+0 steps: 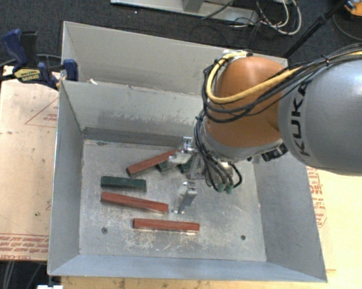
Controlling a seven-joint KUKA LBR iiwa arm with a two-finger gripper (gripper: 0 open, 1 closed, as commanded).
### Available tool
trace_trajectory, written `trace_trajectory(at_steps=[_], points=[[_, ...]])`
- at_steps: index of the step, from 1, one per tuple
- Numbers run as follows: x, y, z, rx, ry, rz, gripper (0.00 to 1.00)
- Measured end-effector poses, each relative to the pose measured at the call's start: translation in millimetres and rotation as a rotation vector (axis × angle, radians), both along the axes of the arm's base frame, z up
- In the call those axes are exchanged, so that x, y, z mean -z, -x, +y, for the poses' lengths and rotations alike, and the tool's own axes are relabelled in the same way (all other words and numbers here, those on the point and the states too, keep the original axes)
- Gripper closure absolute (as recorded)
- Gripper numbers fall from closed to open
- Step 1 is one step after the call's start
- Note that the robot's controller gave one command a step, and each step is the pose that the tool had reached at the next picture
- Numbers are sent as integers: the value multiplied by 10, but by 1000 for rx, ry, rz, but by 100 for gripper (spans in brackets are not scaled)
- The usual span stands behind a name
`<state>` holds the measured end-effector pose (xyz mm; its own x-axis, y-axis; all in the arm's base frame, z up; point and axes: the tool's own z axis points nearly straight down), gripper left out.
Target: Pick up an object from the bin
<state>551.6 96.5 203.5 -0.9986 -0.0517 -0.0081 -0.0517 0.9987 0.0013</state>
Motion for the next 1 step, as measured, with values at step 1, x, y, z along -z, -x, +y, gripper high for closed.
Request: trace_trajectory(at_steps=[1], points=[[1251, -125, 149, -30, -1, 6, 100]])
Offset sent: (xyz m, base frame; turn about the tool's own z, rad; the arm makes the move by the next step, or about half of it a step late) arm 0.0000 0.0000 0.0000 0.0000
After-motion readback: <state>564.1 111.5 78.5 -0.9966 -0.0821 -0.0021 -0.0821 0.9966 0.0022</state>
